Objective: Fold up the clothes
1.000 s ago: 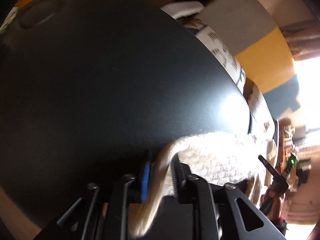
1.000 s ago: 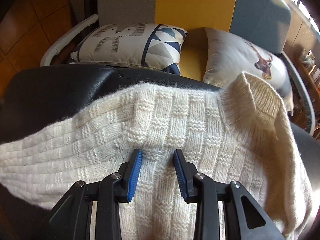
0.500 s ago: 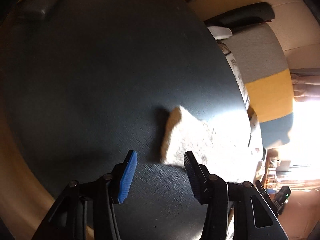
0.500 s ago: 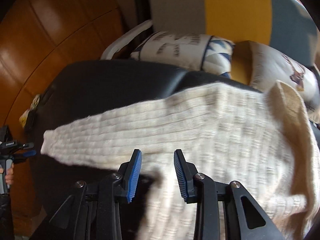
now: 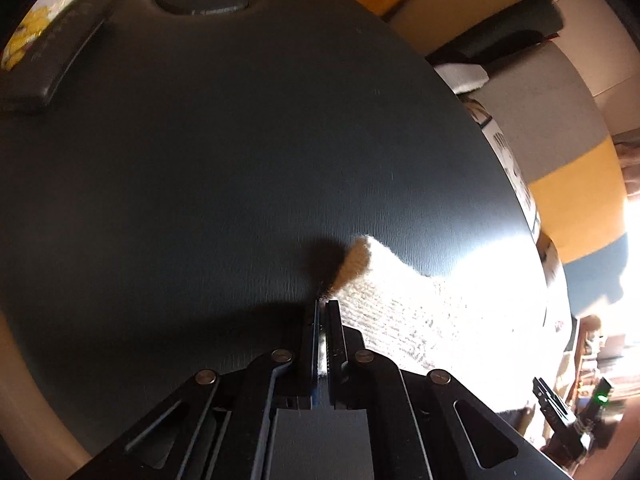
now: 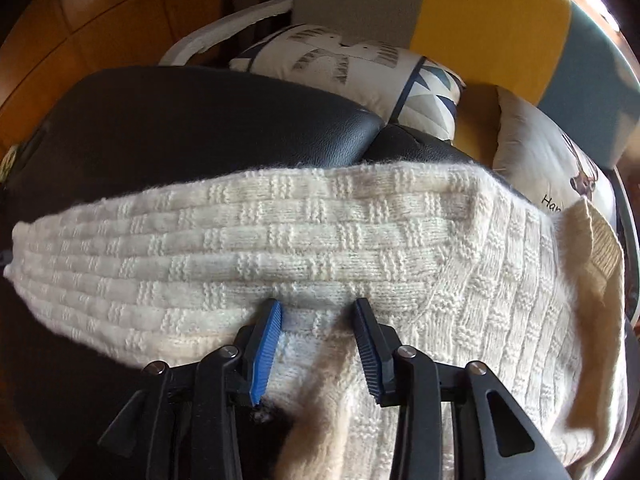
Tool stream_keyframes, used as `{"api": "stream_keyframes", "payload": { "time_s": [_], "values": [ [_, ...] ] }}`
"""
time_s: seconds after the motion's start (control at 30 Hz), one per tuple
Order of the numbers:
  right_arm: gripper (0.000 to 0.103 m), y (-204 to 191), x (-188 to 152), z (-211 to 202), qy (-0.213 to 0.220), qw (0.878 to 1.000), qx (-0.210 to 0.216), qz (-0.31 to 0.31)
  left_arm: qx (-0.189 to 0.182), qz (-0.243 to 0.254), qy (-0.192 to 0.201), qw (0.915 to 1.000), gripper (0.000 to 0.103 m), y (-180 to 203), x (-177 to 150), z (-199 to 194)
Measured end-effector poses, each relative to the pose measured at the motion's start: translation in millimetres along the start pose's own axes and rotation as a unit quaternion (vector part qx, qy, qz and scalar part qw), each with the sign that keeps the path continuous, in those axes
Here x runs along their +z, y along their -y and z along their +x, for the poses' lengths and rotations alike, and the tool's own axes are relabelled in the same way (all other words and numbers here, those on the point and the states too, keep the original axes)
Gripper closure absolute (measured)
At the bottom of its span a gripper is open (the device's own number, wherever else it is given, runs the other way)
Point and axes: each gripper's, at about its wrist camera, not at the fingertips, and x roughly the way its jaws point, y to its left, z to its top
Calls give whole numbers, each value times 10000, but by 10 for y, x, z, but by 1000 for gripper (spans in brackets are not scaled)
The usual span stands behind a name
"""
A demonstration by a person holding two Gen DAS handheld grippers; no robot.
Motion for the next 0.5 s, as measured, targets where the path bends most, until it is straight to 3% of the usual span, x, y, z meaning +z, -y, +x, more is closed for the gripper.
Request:
{"api": "stream_keyframes", "payload": {
  "time_s": [0.07,0.17,0.3,0.4,0.5],
  "values": [
    [63,-3,17,-14,37,9999,57,108,2,-64,-42,10000,100,21,42,9],
    [63,129,-46,-189,151,9972,631,380,-202,-294,-41,9994,98,11,104,-106],
    [64,495,-411,-684,552,9877,1247,761,-384,-362,225,9984,93,-56,42,-422],
    [63,898,-902,-1024,711,9775,1612,1159,-768,46,380,9963,89,56,-255,-708],
    [63,1313,-1503,-1315,802,9740,1453,1544,-1231,763,-46,9894,81,383,-844,-773]
  ]
}}
